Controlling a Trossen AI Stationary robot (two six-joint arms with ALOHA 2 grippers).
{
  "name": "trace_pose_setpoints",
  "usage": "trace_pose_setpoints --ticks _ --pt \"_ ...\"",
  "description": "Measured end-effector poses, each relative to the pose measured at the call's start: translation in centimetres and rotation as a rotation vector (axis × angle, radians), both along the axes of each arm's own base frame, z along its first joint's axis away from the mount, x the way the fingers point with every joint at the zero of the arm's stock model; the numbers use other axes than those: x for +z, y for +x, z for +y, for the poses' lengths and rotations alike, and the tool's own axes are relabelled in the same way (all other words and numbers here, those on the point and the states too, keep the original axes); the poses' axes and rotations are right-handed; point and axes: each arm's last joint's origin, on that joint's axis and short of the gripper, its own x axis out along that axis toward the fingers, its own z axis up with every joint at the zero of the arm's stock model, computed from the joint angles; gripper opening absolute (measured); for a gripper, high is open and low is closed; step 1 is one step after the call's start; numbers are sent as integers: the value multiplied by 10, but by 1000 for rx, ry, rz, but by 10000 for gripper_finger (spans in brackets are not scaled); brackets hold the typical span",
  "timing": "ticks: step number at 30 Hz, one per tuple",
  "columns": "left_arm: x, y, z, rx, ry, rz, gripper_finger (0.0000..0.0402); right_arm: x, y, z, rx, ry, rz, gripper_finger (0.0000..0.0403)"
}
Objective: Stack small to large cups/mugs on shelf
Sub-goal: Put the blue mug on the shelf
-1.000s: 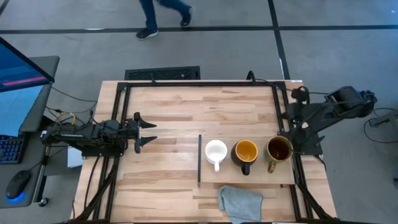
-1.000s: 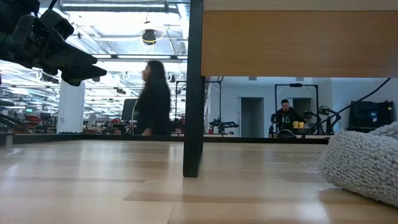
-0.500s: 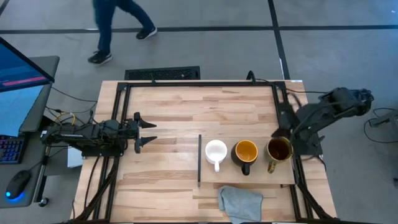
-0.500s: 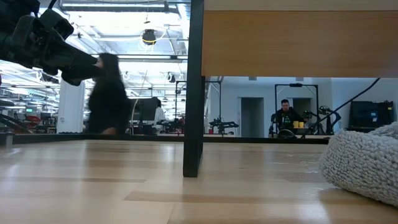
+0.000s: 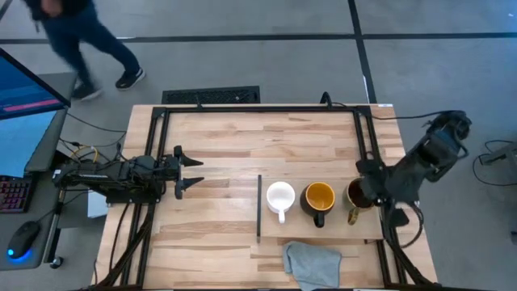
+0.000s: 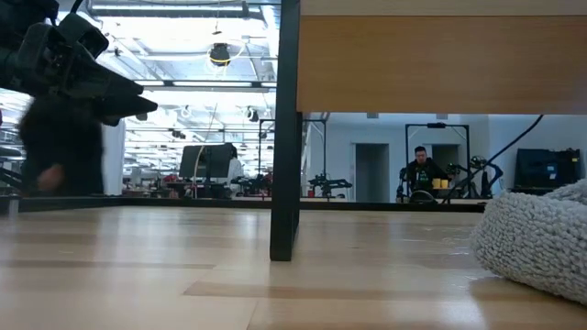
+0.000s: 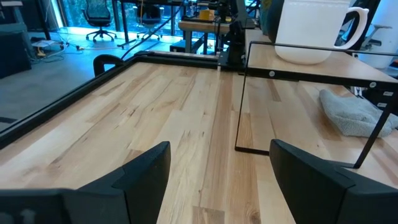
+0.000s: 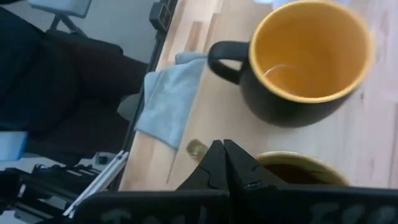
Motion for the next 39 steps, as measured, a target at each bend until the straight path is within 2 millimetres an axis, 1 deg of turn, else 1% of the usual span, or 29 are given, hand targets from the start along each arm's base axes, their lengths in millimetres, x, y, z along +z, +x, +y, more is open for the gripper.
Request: trace_pose_setpoints --ticks 8,13,21,28,34,39 --pt "0 0 0 0 0 0 266 -10 11 27 21 -12 46 0" --pt "0 0 0 0 0 0 266 -14 17 34 13 -37 37 0" --pt "0 0 0 -5 -1 1 266 -21 24 40 2 -75 70 0" --pt "0 0 0 -5 -1 0 266 -29 26 40 -29 -158 130 0" --pt "0 0 -1 -21 -4 1 266 -29 27 38 -45 -156 139 0" --pt "0 0 -1 -21 -4 1 266 -30 25 37 -67 -138 180 0"
